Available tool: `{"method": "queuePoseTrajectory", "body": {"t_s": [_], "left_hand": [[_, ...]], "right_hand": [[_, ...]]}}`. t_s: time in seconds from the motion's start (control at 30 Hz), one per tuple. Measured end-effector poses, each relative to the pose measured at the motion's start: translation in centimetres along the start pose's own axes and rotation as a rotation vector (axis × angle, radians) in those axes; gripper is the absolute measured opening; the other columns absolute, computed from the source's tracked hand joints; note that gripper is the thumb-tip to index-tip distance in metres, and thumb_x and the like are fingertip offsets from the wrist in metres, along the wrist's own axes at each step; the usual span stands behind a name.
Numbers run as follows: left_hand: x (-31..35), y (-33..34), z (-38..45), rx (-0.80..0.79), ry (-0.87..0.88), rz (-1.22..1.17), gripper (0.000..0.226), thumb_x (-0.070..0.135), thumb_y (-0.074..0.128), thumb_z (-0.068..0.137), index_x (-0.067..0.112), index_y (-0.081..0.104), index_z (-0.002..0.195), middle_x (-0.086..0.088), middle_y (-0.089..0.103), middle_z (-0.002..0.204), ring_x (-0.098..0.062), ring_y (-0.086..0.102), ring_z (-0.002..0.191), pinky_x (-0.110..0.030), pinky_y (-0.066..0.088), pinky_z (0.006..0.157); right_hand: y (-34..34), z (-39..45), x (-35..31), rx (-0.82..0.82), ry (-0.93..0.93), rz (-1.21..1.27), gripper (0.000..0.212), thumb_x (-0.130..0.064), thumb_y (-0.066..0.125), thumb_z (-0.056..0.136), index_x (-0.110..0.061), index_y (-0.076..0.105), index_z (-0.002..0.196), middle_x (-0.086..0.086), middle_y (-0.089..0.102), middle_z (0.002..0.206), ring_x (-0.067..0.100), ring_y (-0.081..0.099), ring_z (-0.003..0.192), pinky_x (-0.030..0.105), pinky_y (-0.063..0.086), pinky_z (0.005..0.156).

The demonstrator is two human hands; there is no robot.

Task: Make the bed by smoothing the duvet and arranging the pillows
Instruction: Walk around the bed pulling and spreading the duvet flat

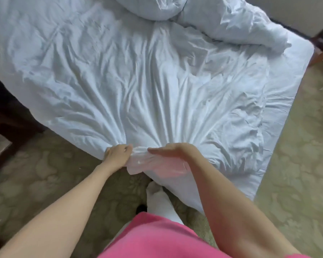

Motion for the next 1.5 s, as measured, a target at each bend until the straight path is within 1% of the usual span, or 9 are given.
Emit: {"method": "queuePoseTrajectory", "body": {"t_s": [0.2, 0.3, 0.4, 0.67, 0.93, 1.07, 1.2, 1.33, 1.5], "left_hand": [[-3.7, 1.1, -10.4, 0.534, -0.116, -0.458, 0.031, 0.026, 0.063, 0.089, 0.006, 0.052, 0.11, -0.009, 0.049, 0.112, -0.024, 0.043, 0.11, -0.031, 0.039, 0.086], [0.1, 8.6, -12.8, 0.108, -0.142, -0.713, 0.032, 0.036, 0.064, 0.09, 0.009, 0.055, 0.105, -0.006, 0.057, 0.112, -0.02, 0.054, 0.097, -0.026, 0.04, 0.073], [7.1, 15.0, -14.7, -0.345, -0.03, -0.731, 0.078, 0.05, 0.069, 0.085, 0.015, 0.036, 0.147, 0.001, 0.042, 0.142, -0.015, 0.042, 0.131, -0.029, 0.038, 0.106], [14.8, 14.1, -11.3, -0.227, -0.101, -1.121, 0.111, 0.048, 0.078, 0.078, 0.026, 0.003, 0.157, 0.0, 0.015, 0.163, -0.019, 0.021, 0.149, -0.035, 0.025, 0.116], [20.3, 13.8, -7.9, 0.088, -0.122, -1.171, 0.045, 0.044, 0.07, 0.087, 0.014, 0.06, 0.12, 0.006, 0.066, 0.102, -0.012, 0.061, 0.095, -0.023, 0.045, 0.08], [22.5, 14.3, -8.0, 0.174, -0.159, -1.123, 0.044, 0.038, 0.057, 0.097, 0.008, 0.051, 0.065, 0.004, 0.046, 0.055, -0.007, 0.045, 0.048, -0.02, 0.039, 0.053], [24.2, 13.2, -10.2, 0.292, -0.211, -1.258, 0.038, 0.03, 0.049, 0.102, 0.004, 0.052, 0.074, -0.011, 0.044, 0.061, -0.01, 0.044, 0.045, -0.017, 0.04, 0.043], [21.8, 13.8, -13.9, 0.454, -0.447, -1.455, 0.044, 0.033, 0.052, 0.099, 0.005, 0.052, 0.065, -0.007, 0.051, 0.055, -0.02, 0.053, 0.055, -0.029, 0.046, 0.052], [22.6, 15.3, -17.9, 0.409, -0.516, -1.52, 0.034, 0.033, 0.056, 0.099, 0.011, 0.057, 0.073, -0.002, 0.056, 0.071, -0.015, 0.056, 0.07, -0.036, 0.052, 0.073]], "right_hand": [[0.8, -3.5, -2.5, 0.234, -0.125, 0.113, 0.08, -0.066, 0.07, 0.077, -0.006, 0.056, 0.128, 0.013, 0.065, 0.12, 0.036, 0.064, 0.105, 0.048, 0.053, 0.092], [-0.3, -5.3, -2.5, 0.394, -0.173, 0.279, 0.078, -0.066, 0.071, 0.072, -0.006, 0.06, 0.121, 0.012, 0.067, 0.113, 0.034, 0.066, 0.101, 0.046, 0.056, 0.09], [-1.4, -7.3, -3.2, 0.439, -0.221, 0.37, 0.07, -0.061, 0.073, 0.072, -0.005, 0.063, 0.112, 0.012, 0.068, 0.11, 0.032, 0.066, 0.1, 0.04, 0.057, 0.086], [-5.8, -9.9, -3.3, 0.272, -0.316, 0.724, 0.024, -0.031, 0.074, 0.09, -0.008, 0.069, 0.088, 0.006, 0.072, 0.079, 0.018, 0.07, 0.069, 0.029, 0.06, 0.074], [-12.8, -5.3, -2.3, 0.168, -0.37, 0.822, 0.026, -0.023, 0.079, 0.083, -0.012, 0.064, 0.101, 0.008, 0.053, 0.098, 0.02, 0.062, 0.1, 0.039, 0.047, 0.106], [-14.7, -4.5, -1.2, 0.08, -0.42, 0.911, 0.016, -0.012, 0.064, 0.094, -0.013, 0.058, 0.079, 0.005, 0.065, 0.073, 0.018, 0.059, 0.072, 0.028, 0.047, 0.079], [-17.1, -4.9, 3.5, 0.178, -0.504, 0.961, 0.01, -0.017, 0.059, 0.097, -0.013, 0.059, 0.087, 0.005, 0.068, 0.084, 0.015, 0.067, 0.077, 0.028, 0.057, 0.073], [-18.3, -3.0, 17.8, 0.649, -0.291, 0.502, 0.038, -0.053, 0.064, 0.083, -0.016, 0.059, 0.08, 0.003, 0.053, 0.075, 0.017, 0.052, 0.073, 0.029, 0.038, 0.068], [-8.3, 0.6, 29.6, 0.366, -0.008, 0.921, 0.11, -0.092, 0.062, 0.049, -0.023, 0.043, 0.133, -0.003, 0.043, 0.114, 0.02, 0.047, 0.101, 0.039, 0.043, 0.082]]}}
Point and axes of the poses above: each hand's wrist, its own z-axis towards the middle knuckle, its own y-axis out of the palm, x = y × z, the point moved 10 cm from there along z, towards the middle knuckle
